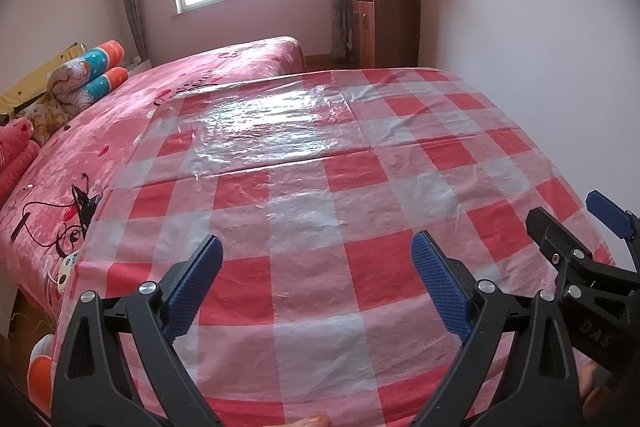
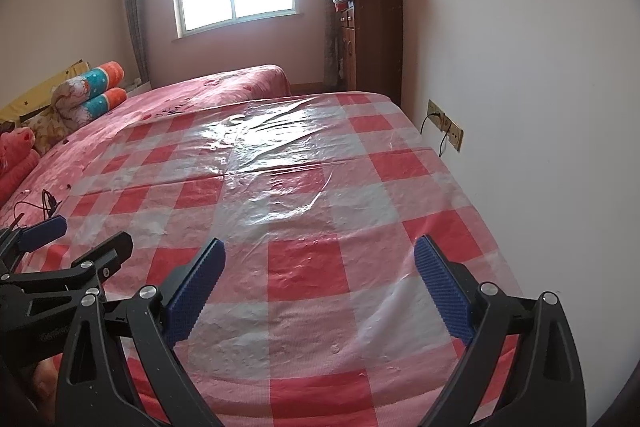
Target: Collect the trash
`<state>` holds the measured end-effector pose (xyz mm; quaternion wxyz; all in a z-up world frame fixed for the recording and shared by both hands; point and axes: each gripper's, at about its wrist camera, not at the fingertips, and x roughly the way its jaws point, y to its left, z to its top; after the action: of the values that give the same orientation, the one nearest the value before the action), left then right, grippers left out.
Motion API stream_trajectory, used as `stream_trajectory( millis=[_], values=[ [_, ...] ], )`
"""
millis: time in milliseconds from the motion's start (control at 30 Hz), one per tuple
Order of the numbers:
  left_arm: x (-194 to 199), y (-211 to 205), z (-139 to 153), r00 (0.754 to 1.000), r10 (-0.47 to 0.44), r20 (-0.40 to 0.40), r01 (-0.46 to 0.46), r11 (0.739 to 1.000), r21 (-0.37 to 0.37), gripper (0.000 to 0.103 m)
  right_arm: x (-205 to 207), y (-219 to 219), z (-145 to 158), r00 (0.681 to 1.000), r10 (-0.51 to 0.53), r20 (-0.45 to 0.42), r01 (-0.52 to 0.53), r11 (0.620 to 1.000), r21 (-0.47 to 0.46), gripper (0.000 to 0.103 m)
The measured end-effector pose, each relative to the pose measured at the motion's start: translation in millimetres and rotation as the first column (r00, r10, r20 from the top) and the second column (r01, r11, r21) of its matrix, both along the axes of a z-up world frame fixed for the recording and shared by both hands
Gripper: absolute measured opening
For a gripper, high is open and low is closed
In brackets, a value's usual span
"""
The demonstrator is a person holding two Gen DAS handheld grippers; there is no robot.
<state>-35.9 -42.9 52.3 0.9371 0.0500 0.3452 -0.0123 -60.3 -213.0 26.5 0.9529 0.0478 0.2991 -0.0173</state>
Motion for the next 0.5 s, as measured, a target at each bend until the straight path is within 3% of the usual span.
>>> stream_trajectory(
  millis=[500],
  values=[
    [6.8,5.2,-8.1,1.000,0.005,-0.014,-0.005,1.000,0.003,0.095,9.1,5.0,-4.9,0.999,0.024,-0.039,-0.024,1.000,0.002,0.094]
  ],
)
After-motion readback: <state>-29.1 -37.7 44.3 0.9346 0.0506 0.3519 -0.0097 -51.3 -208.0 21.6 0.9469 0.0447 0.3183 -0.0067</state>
